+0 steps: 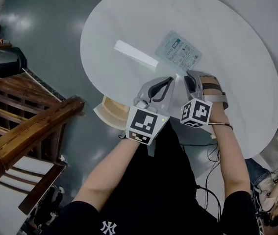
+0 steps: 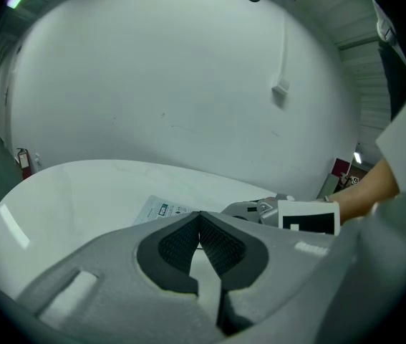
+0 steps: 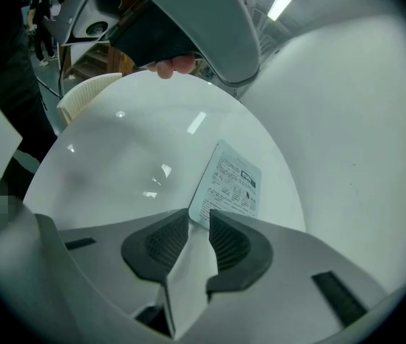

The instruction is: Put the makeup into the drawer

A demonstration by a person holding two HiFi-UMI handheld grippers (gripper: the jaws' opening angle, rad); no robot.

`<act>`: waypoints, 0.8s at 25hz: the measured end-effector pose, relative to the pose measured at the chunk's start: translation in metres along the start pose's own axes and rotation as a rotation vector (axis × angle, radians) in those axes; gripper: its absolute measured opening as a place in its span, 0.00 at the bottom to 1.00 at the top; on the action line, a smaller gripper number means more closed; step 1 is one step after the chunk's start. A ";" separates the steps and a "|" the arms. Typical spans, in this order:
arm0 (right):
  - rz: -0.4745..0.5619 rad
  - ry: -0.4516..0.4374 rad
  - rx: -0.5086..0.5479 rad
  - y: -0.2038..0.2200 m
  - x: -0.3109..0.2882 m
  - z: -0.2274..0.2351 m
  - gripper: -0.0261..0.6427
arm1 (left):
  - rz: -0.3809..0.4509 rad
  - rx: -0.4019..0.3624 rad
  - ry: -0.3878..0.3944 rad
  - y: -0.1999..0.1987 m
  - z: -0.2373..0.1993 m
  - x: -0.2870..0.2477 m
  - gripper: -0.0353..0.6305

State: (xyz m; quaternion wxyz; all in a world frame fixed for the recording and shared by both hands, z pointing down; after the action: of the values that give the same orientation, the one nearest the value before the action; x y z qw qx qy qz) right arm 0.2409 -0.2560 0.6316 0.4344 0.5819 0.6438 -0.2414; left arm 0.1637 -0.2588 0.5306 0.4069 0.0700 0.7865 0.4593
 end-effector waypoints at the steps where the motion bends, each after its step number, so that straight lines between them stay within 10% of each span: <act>1: -0.004 -0.004 0.021 -0.001 0.001 -0.001 0.19 | 0.001 0.002 -0.002 0.000 0.000 0.001 0.07; 11: -0.020 -0.003 0.131 -0.008 -0.005 -0.002 0.07 | 0.010 0.021 -0.025 0.001 -0.008 0.009 0.07; 20: 0.056 -0.005 -0.069 -0.022 0.013 0.009 0.06 | 0.026 0.011 -0.027 -0.001 -0.014 0.023 0.07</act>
State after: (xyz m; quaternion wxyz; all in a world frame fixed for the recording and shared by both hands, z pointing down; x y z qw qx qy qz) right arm 0.2228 -0.2615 0.6119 0.4623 0.5836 0.6343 -0.2081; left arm 0.1386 -0.2578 0.5204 0.4110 0.0887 0.7825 0.4593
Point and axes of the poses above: the fingertips, and each gripper's own axes: x backward along the fingers, z to its right, y out of its underside, the point moved 3 cm from there along x, backward along the fingers, and after that the axes turned 7 degrees about -z, right-handed, at the moved point
